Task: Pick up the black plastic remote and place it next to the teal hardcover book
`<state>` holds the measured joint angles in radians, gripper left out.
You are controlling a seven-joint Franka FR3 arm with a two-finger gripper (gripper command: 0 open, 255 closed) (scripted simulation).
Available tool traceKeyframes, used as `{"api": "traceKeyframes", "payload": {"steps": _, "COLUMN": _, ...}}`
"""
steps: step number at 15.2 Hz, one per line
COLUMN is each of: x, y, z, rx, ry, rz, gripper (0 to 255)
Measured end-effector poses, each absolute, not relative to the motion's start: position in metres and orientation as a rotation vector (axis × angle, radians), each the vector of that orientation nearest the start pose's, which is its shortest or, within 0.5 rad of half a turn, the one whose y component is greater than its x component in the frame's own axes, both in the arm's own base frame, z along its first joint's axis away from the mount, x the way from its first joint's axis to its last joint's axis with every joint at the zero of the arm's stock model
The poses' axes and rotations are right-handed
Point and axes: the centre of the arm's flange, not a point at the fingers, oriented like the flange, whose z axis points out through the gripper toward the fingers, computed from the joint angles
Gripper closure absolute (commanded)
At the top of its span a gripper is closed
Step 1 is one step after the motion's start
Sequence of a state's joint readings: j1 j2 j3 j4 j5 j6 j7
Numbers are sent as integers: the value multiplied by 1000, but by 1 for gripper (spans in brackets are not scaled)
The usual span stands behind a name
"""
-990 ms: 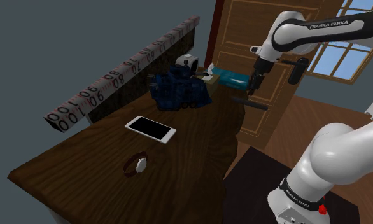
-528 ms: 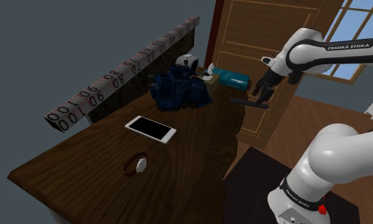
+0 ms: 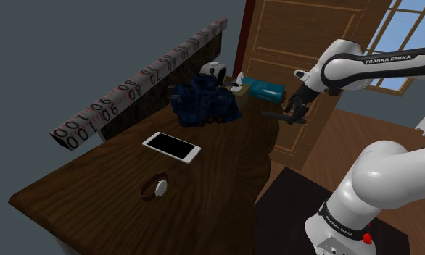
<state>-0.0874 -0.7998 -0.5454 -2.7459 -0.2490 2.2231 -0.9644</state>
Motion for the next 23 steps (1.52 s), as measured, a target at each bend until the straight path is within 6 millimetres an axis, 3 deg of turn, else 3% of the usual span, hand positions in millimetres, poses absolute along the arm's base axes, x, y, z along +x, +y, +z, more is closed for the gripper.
{"api": "traceKeyframes", "payload": {"steps": 2, "x": 280, "y": -203, "z": 433, "rx": -3006, "ry": -879, "rz": -433, "gripper": 0}}
{"api": "traceKeyframes", "payload": {"steps": 3, "x": 280, "y": -203, "z": 433, "rx": -3006, "ry": -879, "rz": -433, "gripper": 255}}
{"api": "traceKeyframes", "payload": {"steps": 14, "x": 280, "y": -203, "z": 437, "rx": -3004, "ry": -880, "rz": -435, "gripper": 255}}
{"api": "traceKeyframes", "payload": {"steps": 23, "x": 279, "y": -204, "z": 480, "rx": -3007, "ry": -878, "rz": -433, "gripper": 255}}
